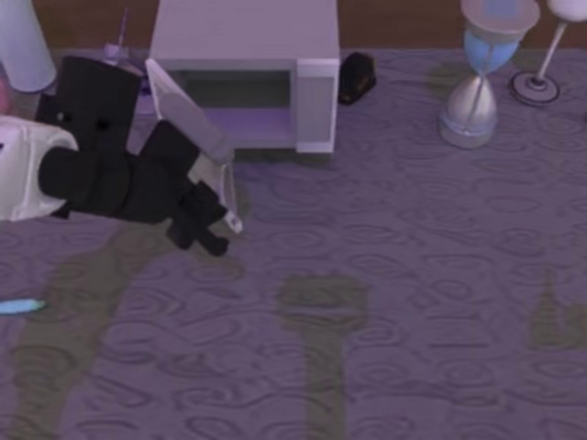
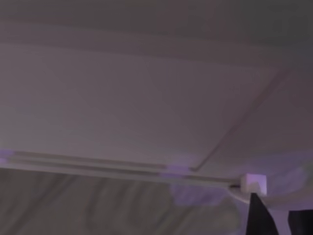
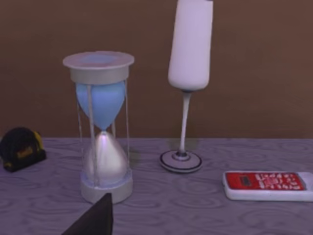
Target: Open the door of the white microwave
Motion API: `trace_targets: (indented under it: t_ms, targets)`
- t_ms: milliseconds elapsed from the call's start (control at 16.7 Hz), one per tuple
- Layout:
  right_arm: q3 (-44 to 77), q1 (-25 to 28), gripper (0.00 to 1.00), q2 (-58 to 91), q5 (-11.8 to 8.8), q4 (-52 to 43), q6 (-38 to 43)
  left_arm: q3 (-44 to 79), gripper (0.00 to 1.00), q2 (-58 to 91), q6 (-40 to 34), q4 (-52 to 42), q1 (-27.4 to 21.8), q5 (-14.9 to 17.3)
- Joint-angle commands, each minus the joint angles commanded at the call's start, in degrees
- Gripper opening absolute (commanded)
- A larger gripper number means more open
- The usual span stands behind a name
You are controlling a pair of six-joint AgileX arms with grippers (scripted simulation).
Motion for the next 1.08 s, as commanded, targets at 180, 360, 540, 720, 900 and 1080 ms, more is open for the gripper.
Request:
trace_targets:
  t_ms: [180, 360, 540, 720, 900, 1080]
  targets:
    - [0.0, 0.0, 1.00, 0.0, 0.0, 0.0, 0.0, -0.1, 0.00, 0.0, 0.6, -0.3, 0.3, 0.4]
    - [0.0, 0.0, 1.00, 0.0, 0.0, 0.0, 0.0, -0.1, 0.00, 0.0, 0.6, -0.3, 0.3, 0.4]
    - [0.0, 0.0, 1.00, 0.0, 0.0, 0.0, 0.0, -0.1, 0.00, 0.0, 0.6, -0.3, 0.3, 0.4]
    - [0.0, 0.0, 1.00, 0.0, 0.0, 0.0, 0.0, -0.1, 0.00, 0.0, 0.6, -0.3, 0.3, 0.4]
    - [0.0, 0.0, 1.00, 0.0, 0.0, 0.0, 0.0, -0.1, 0.00, 0.0, 0.6, -0.3, 0.3, 0.4]
    - [0.0, 0.0, 1.00, 0.0, 0.0, 0.0, 0.0, -0.1, 0.00, 0.0, 0.6, -0.3, 0.3, 0.4]
